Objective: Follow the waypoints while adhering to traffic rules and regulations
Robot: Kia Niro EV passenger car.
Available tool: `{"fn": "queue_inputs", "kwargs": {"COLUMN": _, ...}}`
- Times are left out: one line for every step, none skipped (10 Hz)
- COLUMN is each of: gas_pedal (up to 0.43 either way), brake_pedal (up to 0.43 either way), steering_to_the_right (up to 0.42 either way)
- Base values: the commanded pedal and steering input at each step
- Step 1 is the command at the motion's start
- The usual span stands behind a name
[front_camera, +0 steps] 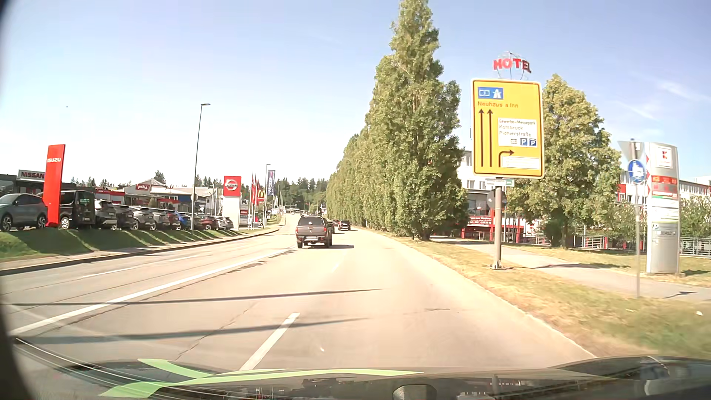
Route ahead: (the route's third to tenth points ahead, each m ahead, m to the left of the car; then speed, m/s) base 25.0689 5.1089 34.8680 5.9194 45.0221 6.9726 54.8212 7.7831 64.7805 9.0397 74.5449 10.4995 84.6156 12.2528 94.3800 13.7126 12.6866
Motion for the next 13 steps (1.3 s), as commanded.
{"fn": "queue_inputs", "kwargs": {"gas_pedal": 0.098, "brake_pedal": 0.0, "steering_to_the_right": -0.013}}
{"fn": "queue_inputs", "kwargs": {"gas_pedal": 0.098, "brake_pedal": 0.0, "steering_to_the_right": -0.012}}
{"fn": "queue_inputs", "kwargs": {"gas_pedal": 0.098, "brake_pedal": 0.0, "steering_to_the_right": -0.012}}
{"fn": "queue_inputs", "kwargs": {"gas_pedal": 0.098, "brake_pedal": 0.0, "steering_to_the_right": -0.013}}
{"fn": "queue_inputs", "kwargs": {"gas_pedal": 0.098, "brake_pedal": 0.0, "steering_to_the_right": -0.012}}
{"fn": "queue_inputs", "kwargs": {"gas_pedal": 0.098, "brake_pedal": 0.0, "steering_to_the_right": -0.012}}
{"fn": "queue_inputs", "kwargs": {"gas_pedal": 0.098, "brake_pedal": 0.0, "steering_to_the_right": -0.012}}
{"fn": "queue_inputs", "kwargs": {"gas_pedal": 0.098, "brake_pedal": 0.0, "steering_to_the_right": -0.011}}
{"fn": "queue_inputs", "kwargs": {"gas_pedal": 0.098, "brake_pedal": 0.0, "steering_to_the_right": -0.01}}
{"fn": "queue_inputs", "kwargs": {"gas_pedal": 0.087, "brake_pedal": 0.0, "steering_to_the_right": -0.01}}
{"fn": "queue_inputs", "kwargs": {"gas_pedal": 0.079, "brake_pedal": 0.0, "steering_to_the_right": -0.009}}
{"fn": "queue_inputs", "kwargs": {"gas_pedal": 0.079, "brake_pedal": 0.0, "steering_to_the_right": -0.009}}
{"fn": "queue_inputs", "kwargs": {"gas_pedal": 0.079, "brake_pedal": 0.0, "steering_to_the_right": -0.009}}
